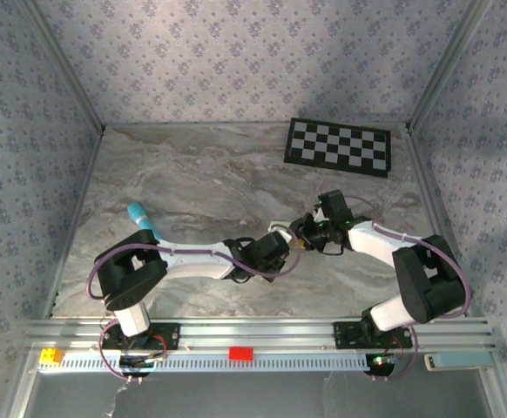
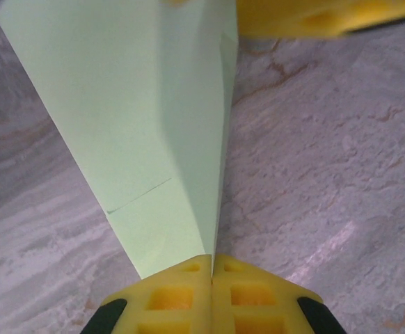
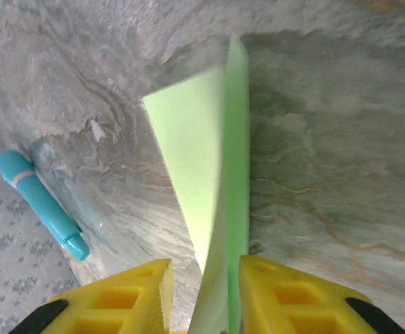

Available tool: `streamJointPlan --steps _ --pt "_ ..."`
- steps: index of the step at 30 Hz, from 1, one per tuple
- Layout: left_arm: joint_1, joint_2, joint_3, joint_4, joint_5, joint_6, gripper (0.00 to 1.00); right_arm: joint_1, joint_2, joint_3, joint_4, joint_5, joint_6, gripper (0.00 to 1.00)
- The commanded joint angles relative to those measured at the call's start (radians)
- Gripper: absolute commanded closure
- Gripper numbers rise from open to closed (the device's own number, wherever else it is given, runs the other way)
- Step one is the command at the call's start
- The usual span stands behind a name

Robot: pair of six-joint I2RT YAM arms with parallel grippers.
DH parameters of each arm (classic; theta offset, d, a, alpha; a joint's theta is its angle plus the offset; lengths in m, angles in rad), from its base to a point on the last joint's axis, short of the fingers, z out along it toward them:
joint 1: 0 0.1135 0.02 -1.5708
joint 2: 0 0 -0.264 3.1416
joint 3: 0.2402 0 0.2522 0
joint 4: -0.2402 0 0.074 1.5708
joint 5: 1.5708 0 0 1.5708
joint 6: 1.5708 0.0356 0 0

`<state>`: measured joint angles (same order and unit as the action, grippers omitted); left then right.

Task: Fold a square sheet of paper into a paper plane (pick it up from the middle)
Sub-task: Fold the wing for the fifth time at the center of the table.

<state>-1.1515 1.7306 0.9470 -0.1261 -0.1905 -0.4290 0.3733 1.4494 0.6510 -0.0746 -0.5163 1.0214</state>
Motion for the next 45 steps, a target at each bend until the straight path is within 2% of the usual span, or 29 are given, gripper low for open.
streamJointPlan --steps 1,11,19,30,37,45 --pt "0.037 -0.067 -0.059 0.096 0.105 -0.049 1.00 -0.029 -0.072 -0.011 -0.097 0.060 -0.048 0.60" --pt "0.153 -0.095 -0.193 0.346 0.371 -0.168 1.00 -0.069 -0.200 -0.068 -0.109 0.076 -0.070 0.57" --pt "0.213 -0.070 -0.270 0.528 0.489 -0.265 1.00 -0.057 -0.233 -0.091 -0.062 0.057 -0.079 0.59" --pt "0.220 -0.005 -0.298 0.640 0.526 -0.343 1.00 0.045 -0.263 -0.122 0.061 0.146 -0.150 0.68" --pt "0.222 0.012 -0.334 0.701 0.505 -0.380 1.00 0.051 -0.228 -0.128 0.111 0.044 -0.166 0.76" --pt "0.223 0.041 -0.390 0.825 0.514 -0.453 1.00 0.081 -0.189 -0.131 0.141 0.035 -0.157 0.79"
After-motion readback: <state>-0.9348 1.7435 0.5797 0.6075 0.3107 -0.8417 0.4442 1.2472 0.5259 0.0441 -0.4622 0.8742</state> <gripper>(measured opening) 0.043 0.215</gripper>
